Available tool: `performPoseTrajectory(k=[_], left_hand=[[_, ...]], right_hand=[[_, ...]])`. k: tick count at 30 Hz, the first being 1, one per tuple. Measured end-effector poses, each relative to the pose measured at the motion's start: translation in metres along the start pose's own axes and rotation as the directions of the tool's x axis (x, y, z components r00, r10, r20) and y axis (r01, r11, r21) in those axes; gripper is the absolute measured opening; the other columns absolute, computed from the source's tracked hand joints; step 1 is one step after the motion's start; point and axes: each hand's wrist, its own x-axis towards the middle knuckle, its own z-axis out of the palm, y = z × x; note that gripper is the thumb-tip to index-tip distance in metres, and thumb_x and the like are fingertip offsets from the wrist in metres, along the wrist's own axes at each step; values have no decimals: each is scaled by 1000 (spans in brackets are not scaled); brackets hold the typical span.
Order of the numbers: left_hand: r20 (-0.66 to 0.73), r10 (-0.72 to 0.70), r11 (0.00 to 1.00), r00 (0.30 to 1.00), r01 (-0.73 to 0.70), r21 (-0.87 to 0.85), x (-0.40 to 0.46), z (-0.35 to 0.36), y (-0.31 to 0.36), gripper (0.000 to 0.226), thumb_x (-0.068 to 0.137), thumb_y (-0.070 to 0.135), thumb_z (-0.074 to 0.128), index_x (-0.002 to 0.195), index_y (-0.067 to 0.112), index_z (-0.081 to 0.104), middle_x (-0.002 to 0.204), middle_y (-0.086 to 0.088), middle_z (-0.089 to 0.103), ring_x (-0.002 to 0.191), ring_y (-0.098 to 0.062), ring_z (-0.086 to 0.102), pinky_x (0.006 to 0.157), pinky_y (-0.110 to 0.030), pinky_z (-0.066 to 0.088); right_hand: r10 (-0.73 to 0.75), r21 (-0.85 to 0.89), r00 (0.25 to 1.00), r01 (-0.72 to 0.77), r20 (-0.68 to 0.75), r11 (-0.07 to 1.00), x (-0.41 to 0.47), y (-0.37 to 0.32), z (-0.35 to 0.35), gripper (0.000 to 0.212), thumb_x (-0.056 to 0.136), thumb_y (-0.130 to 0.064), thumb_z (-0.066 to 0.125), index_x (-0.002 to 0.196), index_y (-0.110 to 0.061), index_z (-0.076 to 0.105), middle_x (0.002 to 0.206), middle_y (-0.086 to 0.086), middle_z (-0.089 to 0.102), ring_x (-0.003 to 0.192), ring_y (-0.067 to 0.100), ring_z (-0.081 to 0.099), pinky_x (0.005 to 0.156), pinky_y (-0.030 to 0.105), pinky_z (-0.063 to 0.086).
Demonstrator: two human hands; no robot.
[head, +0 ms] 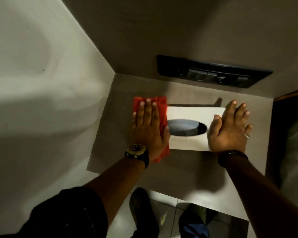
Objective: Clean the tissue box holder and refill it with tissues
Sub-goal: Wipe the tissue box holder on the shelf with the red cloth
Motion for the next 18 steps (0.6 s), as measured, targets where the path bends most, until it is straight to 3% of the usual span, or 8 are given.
performPoseTrajectory(k=[3, 6, 8, 11, 15, 18], left_hand=[[-21, -390, 917, 921, 386, -97, 6, 5, 39, 79, 91, 47, 32, 150, 2, 6, 159, -19, 6, 147, -36, 2, 118, -51, 2], [-25, -499, 859, 866, 491, -145, 13, 7, 68, 77, 87, 42, 27, 149, 0, 7, 158, -21, 7, 147, -37, 4, 118, -53, 5], [-39, -379, 919, 925, 371, -131, 10, 9, 75, 77, 85, 40, 25, 149, 1, 9, 158, -19, 8, 147, -36, 3, 119, -51, 1], [-48, 1, 998, 999, -4, -62, 3, 10, 81, 74, 85, 37, 35, 149, 3, 19, 157, -17, 16, 147, -33, 9, 119, -50, 6], [-41, 324, 946, 945, -323, 20, 0, 7, 54, 66, 92, 39, 37, 147, 4, 28, 155, -15, 26, 146, -30, 16, 116, -49, 18], [-24, 378, 924, 926, -375, 67, -4, -1, 8, 66, 92, 41, 34, 145, 3, 31, 154, -16, 26, 145, -32, 18, 116, -50, 20]], right_hand=[[-1, -12, 1000, 1, -3, 1000, 1, -1, 2, 66, 95, -48, 13, 153, -21, -2, 162, 14, -1, 148, 34, 1, 116, 56, 4], [-4, -9, 1000, 4, -3, 1000, 2, 1, 3, 65, 95, -47, 13, 153, -21, -2, 162, 13, 0, 148, 34, 1, 117, 55, 6], [-7, -3, 1000, 7, 0, 1000, 2, 3, 4, 65, 96, -47, 14, 153, -22, -2, 162, 12, 0, 148, 34, 2, 117, 55, 6], [-7, 9, 1000, 7, 10, 1000, 3, 4, 3, 64, 96, -48, 14, 153, -23, -2, 162, 12, 0, 148, 33, 2, 117, 55, 7], [-17, 66, 1000, 16, 13, 998, 3, 7, 4, 64, 95, -49, 14, 152, -25, -3, 162, 11, 0, 149, 32, 2, 117, 56, 7], [-20, 99, 1000, 18, 20, 995, 2, 5, 2, 63, 95, -50, 14, 152, -27, -3, 162, 10, -1, 149, 32, 2, 118, 56, 8]])
